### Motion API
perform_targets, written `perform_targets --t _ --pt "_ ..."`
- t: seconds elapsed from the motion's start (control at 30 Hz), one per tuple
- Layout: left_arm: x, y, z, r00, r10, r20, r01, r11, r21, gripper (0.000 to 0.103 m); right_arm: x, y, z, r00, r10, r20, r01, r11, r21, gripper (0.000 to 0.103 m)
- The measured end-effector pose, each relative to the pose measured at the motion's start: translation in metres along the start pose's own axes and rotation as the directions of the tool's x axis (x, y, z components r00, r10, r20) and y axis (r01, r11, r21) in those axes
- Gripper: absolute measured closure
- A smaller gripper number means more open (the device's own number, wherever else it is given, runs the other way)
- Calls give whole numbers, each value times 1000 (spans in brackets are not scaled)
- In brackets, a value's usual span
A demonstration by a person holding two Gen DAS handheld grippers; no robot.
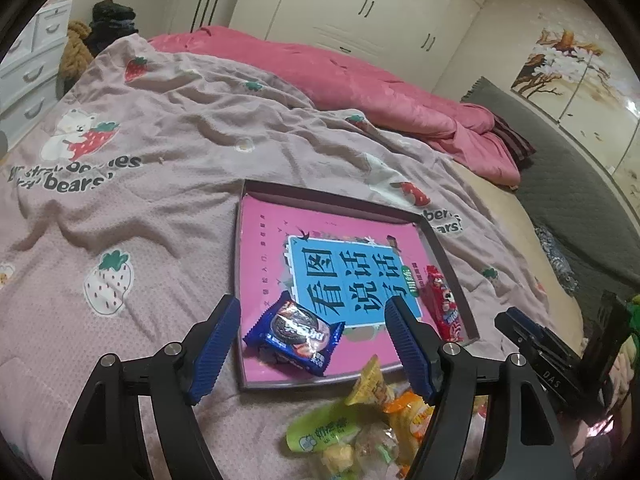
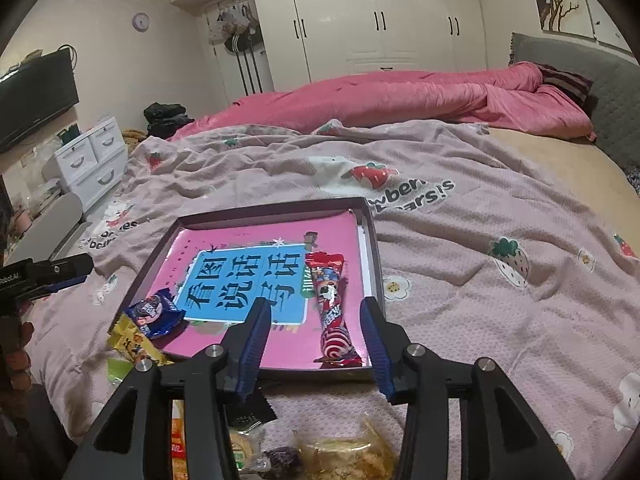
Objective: Organize snacks
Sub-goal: 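Grasp the gold snack bar with the left tool while the right grasps the rice-cracker pack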
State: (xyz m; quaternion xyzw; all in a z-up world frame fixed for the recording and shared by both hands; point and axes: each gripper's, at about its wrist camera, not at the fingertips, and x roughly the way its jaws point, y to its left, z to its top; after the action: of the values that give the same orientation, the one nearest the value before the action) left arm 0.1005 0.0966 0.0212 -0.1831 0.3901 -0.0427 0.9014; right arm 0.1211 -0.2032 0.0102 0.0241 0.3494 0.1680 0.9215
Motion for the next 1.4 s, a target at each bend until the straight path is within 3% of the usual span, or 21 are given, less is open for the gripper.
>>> perform_targets --t 0.5,0.97,1.4 --pt "-8 -8 -11 1000 -8 -22 8 999 32 27 -20 27 -10 999 52 1 -52 997 -63 56" --pt "-2 -16 -35 995 -18 -100 23 998 53 27 -28 65 -40 991 107 -83 -119 980 -161 55" --pt "16 -26 -52 988 -17 -156 29 997 77 27 -25 88 -67 981 106 -165 -144 960 -240 56"
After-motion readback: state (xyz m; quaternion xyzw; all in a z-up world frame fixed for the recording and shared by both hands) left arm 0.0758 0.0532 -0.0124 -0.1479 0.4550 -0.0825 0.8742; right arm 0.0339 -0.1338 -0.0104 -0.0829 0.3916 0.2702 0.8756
